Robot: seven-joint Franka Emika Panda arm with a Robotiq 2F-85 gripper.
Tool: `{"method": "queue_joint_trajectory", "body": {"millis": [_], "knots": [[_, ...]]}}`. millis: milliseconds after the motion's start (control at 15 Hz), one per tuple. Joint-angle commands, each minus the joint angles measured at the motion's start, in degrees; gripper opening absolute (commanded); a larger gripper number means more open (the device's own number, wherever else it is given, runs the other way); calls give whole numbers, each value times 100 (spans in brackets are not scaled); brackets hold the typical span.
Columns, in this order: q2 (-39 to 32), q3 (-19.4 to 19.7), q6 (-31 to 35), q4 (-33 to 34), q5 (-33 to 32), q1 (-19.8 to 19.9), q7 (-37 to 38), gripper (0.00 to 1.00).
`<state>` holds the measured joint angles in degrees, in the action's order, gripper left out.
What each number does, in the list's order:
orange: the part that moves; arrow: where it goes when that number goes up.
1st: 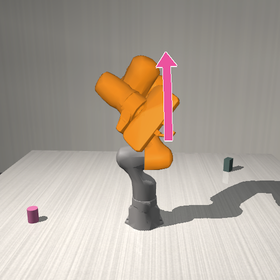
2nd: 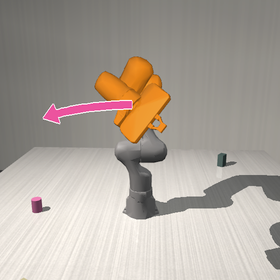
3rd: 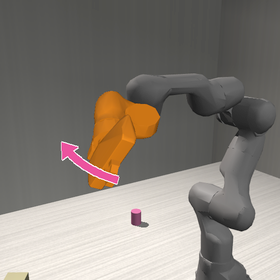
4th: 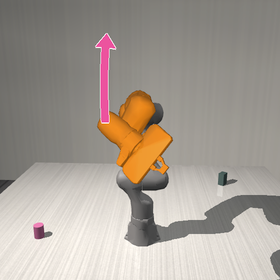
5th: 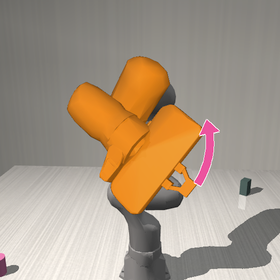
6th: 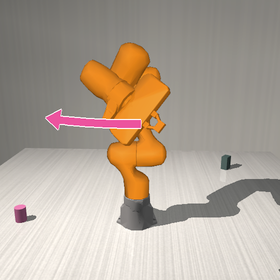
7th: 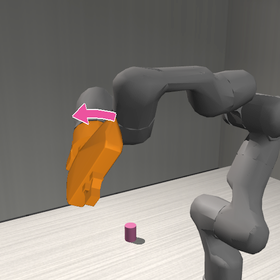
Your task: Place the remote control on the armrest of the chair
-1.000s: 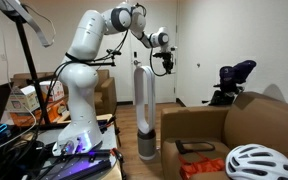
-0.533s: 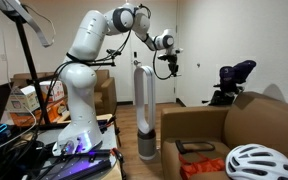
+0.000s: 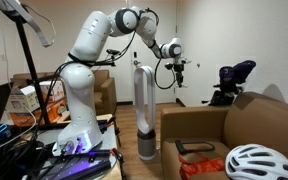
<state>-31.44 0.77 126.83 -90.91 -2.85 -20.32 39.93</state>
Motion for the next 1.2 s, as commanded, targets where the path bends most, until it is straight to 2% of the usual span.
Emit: {"method": "queue_joint_trajectory", "body": {"millis": [0,133,200,333,733,1133], "knots": [[-16,-88,-22,23,-58,72,35,35],[-14,-102,-23,51,-57,57,35,35],[-45,-121,-34,90,-20,78,7,10],[-284,-105,-37,216,119,150,133,10],[-1185,-284,-6,585,543,473,-297,10],[-1799,-324,-99,1112,408,336,-513,10]]}}
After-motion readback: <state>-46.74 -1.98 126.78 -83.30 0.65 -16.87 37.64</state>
